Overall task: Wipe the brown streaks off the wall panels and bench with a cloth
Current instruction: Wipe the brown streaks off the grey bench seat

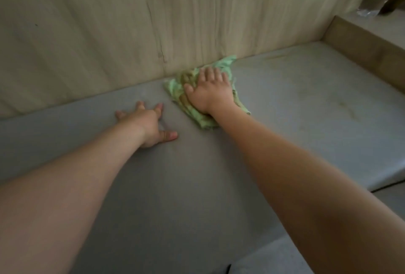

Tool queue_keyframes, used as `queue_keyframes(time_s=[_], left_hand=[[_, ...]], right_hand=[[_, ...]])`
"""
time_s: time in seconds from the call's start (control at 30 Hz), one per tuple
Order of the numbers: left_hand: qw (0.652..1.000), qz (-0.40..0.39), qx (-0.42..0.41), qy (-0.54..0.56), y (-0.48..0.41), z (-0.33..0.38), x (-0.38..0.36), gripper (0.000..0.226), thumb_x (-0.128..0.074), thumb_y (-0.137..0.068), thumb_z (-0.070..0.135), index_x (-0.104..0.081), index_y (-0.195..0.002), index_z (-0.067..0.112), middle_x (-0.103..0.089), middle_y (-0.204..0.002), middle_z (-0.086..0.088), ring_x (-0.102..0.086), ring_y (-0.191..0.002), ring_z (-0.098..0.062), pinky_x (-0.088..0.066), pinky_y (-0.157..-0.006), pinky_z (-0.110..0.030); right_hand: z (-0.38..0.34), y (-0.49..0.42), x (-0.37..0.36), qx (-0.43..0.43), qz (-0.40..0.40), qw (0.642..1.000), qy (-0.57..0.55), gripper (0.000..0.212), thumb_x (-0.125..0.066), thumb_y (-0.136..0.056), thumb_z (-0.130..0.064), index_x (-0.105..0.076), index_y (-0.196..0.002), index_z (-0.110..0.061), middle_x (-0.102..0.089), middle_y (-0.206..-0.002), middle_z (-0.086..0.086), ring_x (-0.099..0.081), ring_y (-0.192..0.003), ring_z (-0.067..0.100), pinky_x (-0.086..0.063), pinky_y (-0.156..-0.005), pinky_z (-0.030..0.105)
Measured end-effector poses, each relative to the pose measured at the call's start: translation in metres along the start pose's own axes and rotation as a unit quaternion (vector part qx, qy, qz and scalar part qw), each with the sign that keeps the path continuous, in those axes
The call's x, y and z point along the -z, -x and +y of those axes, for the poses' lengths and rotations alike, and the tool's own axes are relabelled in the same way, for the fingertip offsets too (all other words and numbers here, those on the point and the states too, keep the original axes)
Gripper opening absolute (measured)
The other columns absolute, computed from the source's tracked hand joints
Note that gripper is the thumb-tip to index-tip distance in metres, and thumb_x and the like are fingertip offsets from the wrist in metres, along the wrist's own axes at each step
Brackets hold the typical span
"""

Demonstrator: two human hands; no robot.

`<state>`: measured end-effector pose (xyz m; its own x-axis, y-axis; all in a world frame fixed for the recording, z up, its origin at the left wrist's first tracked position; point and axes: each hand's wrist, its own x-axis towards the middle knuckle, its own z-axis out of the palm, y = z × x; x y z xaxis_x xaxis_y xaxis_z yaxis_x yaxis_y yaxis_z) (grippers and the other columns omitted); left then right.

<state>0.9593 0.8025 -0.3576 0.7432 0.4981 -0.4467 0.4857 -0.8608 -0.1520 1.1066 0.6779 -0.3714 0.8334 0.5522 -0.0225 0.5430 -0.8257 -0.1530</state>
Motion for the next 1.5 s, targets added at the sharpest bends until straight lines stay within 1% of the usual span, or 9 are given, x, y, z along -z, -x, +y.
queue_keyframes(time_s=[0.17, 0.37, 0.53, 0.7, 0.9, 1.0, 1.07, 1.2, 1.5], left_hand=[[1.000, -0.007, -0.009, -0.002, 0.000, 0.001, 0.002, 0.110, -0.047, -0.085, 0.084, 0.008, -0.164, 0.030, 0.006, -0.170, -0.021, -0.009, -0.158, -0.038, -0.012, -0.122, -0.067], [0.999, -0.001, 0.004, 0.037, -0.024, -0.012, -0.017, 0.120, -0.046, -0.069, 0.096, 0.010, -0.161, 0.043, 0.013, -0.171, -0.014, -0.002, -0.156, -0.046, -0.016, -0.116, -0.075], [0.998, 0.013, 0.007, 0.064, -0.032, -0.015, -0.030, 0.120, -0.048, -0.064, 0.096, 0.009, -0.158, 0.048, 0.015, -0.170, -0.013, -0.002, -0.156, -0.048, -0.016, -0.112, -0.080], [0.996, 0.024, 0.006, 0.081, -0.028, -0.013, -0.029, 0.135, -0.035, -0.041, 0.104, 0.006, -0.157, 0.049, 0.011, -0.171, -0.012, -0.003, -0.156, -0.047, -0.014, -0.111, -0.080], [0.991, 0.066, 0.012, 0.114, -0.010, -0.013, -0.018, 0.137, -0.038, -0.024, 0.107, -0.029, -0.149, 0.052, -0.024, -0.167, -0.012, -0.027, -0.149, -0.048, -0.029, -0.111, -0.072], [0.991, 0.061, 0.015, 0.122, 0.009, -0.007, -0.012, 0.119, -0.047, -0.051, 0.099, -0.015, -0.156, 0.054, -0.013, -0.171, -0.010, -0.020, -0.153, -0.047, -0.023, -0.116, -0.071], [0.992, 0.047, 0.019, 0.119, 0.024, -0.001, -0.005, 0.094, -0.057, -0.087, 0.066, -0.011, -0.164, 0.038, -0.005, -0.172, -0.014, -0.011, -0.157, -0.041, -0.014, -0.124, -0.061], [0.983, 0.084, 0.035, 0.157, 0.042, 0.031, 0.003, 0.055, -0.050, -0.090, 0.029, -0.051, -0.144, 0.017, -0.045, -0.156, -0.017, -0.040, -0.145, -0.038, -0.033, -0.117, -0.059], [0.977, 0.142, -0.068, 0.141, 0.061, 0.211, -0.002, 0.054, -0.031, -0.106, 0.053, -0.039, -0.150, 0.023, -0.023, -0.164, -0.004, -0.018, -0.151, -0.034, -0.016, -0.114, -0.075]], right_hand=[[0.037, -0.022, 0.015, 0.159, -0.026, 0.987, 0.002, 0.073, -0.035, -0.104, -0.064, -0.032, -0.160, -0.017, -0.031, -0.165, 0.010, -0.026, -0.153, 0.030, -0.018, -0.125, 0.040], [0.152, -0.063, 0.033, -0.098, 0.015, 0.995, 0.020, 0.089, -0.030, -0.099, -0.069, -0.029, -0.159, -0.004, -0.030, -0.163, 0.023, -0.027, -0.152, 0.036, -0.019, -0.125, 0.044], [0.097, -0.073, 0.021, -0.198, 0.012, 0.980, -0.001, 0.099, -0.021, -0.088, -0.067, -0.026, -0.159, 0.003, -0.028, -0.163, 0.027, -0.023, -0.152, 0.041, -0.015, -0.125, 0.051], [0.008, -0.033, 0.002, -0.075, 0.007, 0.997, 0.001, 0.094, -0.024, -0.094, -0.064, -0.026, -0.159, 0.003, -0.029, -0.162, 0.028, -0.024, -0.151, 0.040, -0.012, -0.125, 0.051], [0.004, 0.051, -0.006, 0.108, -0.007, 0.994, -0.007, 0.089, -0.026, -0.097, -0.074, -0.018, -0.165, -0.018, -0.016, -0.172, 0.007, -0.009, -0.159, 0.026, -0.004, -0.129, 0.042], [0.014, 0.103, -0.002, 0.145, -0.010, 0.989, -0.003, 0.088, -0.026, -0.096, -0.076, -0.017, -0.166, -0.022, -0.016, -0.172, 0.004, -0.009, -0.159, 0.024, -0.003, -0.129, 0.042], [0.025, 0.138, -0.001, 0.183, -0.014, 0.983, 0.004, 0.090, -0.022, -0.095, -0.078, -0.019, -0.165, -0.023, -0.017, -0.172, 0.003, -0.009, -0.159, 0.024, -0.003, -0.129, 0.041], [0.068, 0.204, 0.002, 0.232, 0.003, 0.973, 0.022, 0.086, -0.021, -0.095, -0.077, -0.026, -0.164, -0.025, -0.025, -0.170, 0.000, -0.015, -0.158, 0.021, -0.006, -0.130, 0.040], [0.245, 0.223, 0.014, -0.040, 0.060, 0.997, 0.025, 0.088, -0.015, -0.095, -0.080, -0.022, -0.165, -0.028, -0.022, -0.171, 0.000, -0.011, -0.159, 0.020, -0.005, -0.130, 0.043]])
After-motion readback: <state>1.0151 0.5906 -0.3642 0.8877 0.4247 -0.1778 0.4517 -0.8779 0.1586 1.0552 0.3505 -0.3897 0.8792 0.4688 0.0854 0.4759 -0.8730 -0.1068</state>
